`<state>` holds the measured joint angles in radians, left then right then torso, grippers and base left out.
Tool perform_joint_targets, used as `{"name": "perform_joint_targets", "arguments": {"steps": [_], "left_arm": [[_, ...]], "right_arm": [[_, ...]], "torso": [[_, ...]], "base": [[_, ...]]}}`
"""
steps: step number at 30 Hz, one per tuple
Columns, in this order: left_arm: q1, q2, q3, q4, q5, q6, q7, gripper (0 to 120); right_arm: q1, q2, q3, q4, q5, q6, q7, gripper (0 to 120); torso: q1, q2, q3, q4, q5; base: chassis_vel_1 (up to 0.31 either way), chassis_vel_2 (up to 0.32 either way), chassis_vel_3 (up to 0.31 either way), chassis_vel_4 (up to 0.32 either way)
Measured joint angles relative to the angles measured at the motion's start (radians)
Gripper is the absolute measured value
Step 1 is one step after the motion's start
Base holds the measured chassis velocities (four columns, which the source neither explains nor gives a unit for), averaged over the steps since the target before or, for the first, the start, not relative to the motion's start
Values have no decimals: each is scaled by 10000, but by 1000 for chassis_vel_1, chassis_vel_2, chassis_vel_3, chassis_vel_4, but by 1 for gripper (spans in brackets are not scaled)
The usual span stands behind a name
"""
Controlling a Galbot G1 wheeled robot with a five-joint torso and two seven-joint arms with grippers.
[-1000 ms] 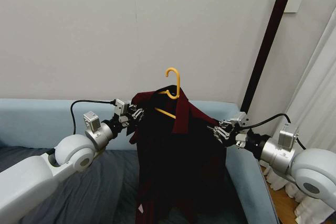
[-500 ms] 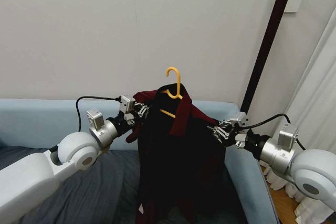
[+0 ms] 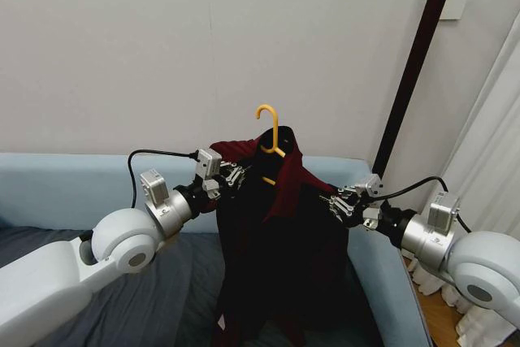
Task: Pick up the clothes from the sofa and hang them on the clothes hanger.
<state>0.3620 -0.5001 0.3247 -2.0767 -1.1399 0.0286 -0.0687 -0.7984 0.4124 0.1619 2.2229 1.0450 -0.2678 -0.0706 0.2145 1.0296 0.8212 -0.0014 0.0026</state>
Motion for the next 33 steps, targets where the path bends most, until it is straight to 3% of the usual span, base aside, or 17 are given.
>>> {"name": "perform_joint_targets", "arguments": {"steps": [8,11,13,16,19,23,28,33], "left_arm": [[-50,33,-177,-204,411,173,-782,25],[47,269,-384,-453,375,346,-963,39],[146,377,-477,-529,369,392,-964,43],[810,628,-1263,-767,270,444,-982,53],[2373,829,-2800,-1079,61,278,-1343,67],[3765,786,-3843,-1176,302,-7,-2016,81],[5073,381,-4504,-1474,896,-326,-2535,97],[6277,-461,-5107,-1713,1300,-877,-2968,109]], "right_arm": [[-43,100,58,16,111,16,110,8],[-105,125,135,52,139,13,185,8],[-134,125,182,55,155,10,211,8],[-204,129,363,114,263,-23,388,8],[-205,93,505,349,404,-88,1096,8],[-288,-20,834,633,646,-235,1822,8],[-471,-190,1673,977,1187,-605,2684,8],[-810,-324,2808,1254,1434,-972,4067,8]], "torso": [[-1,0,0,-1,0],[-1,0,0,-2,0],[-2,0,0,0,0],[-1,0,-1,-1,1],[-2,0,-1,4,2],[-2,1,-1,2,-1],[-2,0,-1,-1,-1],[-1,1,-2,-6,1]], "base": [[0,0,0,0],[0,0,0,0],[0,0,0,0],[0,0,0,0],[0,0,0,0],[0,0,0,0],[0,0,0,0],[0,0,0,0]]}}
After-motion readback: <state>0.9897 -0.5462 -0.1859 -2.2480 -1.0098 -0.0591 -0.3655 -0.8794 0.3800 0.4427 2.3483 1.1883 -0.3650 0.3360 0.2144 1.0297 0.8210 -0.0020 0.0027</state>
